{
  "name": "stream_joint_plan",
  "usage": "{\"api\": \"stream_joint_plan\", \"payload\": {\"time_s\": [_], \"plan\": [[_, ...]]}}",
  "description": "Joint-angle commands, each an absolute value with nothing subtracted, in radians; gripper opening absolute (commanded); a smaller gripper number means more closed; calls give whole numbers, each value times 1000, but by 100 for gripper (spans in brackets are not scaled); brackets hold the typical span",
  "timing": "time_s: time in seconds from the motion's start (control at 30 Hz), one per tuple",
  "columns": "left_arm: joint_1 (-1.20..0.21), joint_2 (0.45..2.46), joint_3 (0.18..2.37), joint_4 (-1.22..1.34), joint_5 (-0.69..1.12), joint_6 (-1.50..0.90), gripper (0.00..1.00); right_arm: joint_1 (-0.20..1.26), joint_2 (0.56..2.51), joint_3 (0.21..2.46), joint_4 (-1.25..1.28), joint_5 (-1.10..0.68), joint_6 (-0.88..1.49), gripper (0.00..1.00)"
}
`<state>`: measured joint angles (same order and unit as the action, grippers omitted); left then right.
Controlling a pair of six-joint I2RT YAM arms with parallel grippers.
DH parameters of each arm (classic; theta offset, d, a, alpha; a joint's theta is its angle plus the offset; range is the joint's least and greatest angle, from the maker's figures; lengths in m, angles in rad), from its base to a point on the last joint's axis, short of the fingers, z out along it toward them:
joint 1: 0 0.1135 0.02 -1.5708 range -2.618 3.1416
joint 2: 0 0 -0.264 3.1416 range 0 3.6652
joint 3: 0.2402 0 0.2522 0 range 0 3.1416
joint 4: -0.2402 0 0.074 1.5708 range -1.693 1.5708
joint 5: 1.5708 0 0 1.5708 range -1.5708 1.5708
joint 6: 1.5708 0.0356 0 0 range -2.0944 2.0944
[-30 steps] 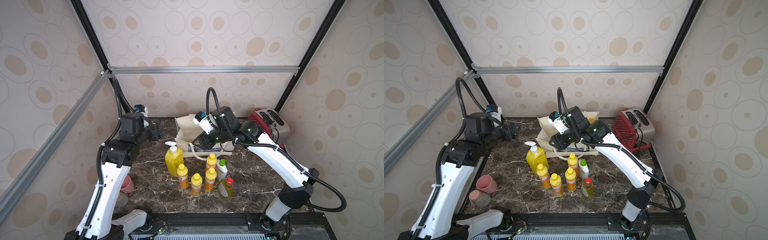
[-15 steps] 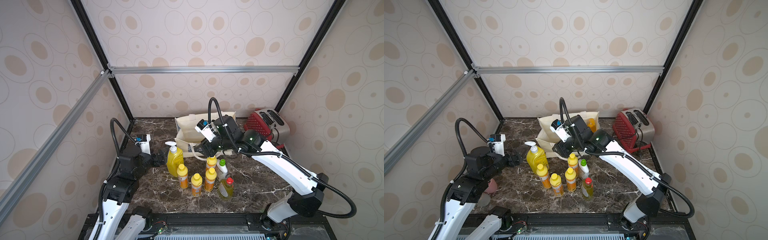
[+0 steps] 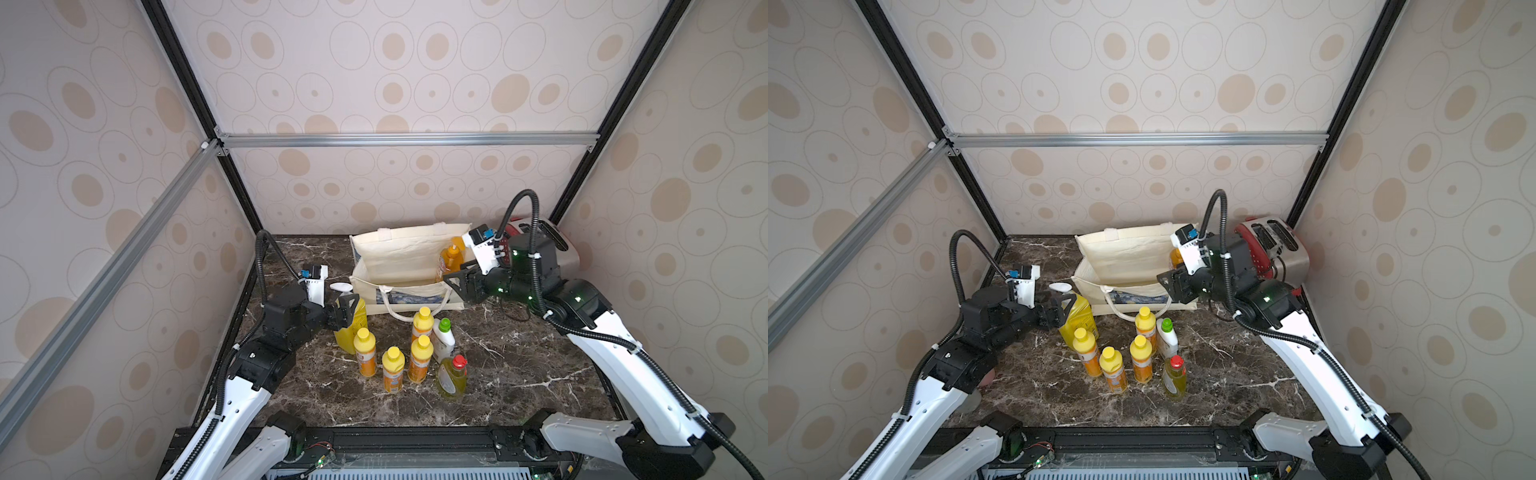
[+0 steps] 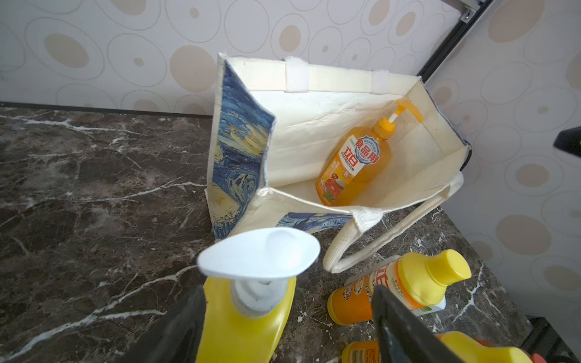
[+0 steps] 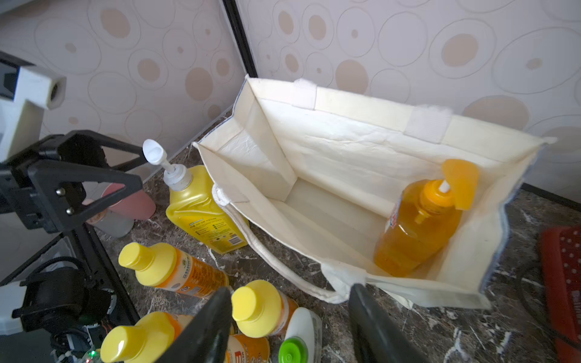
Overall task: Pack dish soap into the shopping bag
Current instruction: Pick up the bottle of dish soap at the center of the board.
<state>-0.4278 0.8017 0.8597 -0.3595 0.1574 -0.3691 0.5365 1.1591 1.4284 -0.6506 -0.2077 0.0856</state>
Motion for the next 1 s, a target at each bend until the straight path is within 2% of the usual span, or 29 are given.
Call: {"api": "stream_joint_plan", "payload": {"time_s": [0.0, 0.37, 0.47, 0.67, 0.97], "plan": [[-509, 838, 879, -342, -31, -284, 81, 480, 1121, 1389, -619, -247, 103, 62], [-512, 807, 774, -257, -182, -252, 83, 344, 1074, 1337, -627, -242, 100, 62], [-512, 825, 765, -214, -139, -248, 79, 343, 1077, 1335, -625, -242, 100, 62], [-512, 842, 750, -180, -92, -246, 61, 339, 1068, 1325, -621, -218, 91, 61], [-513, 867, 732, -162, -89, -240, 61, 336, 1080, 1319, -616, -226, 91, 61]]}}
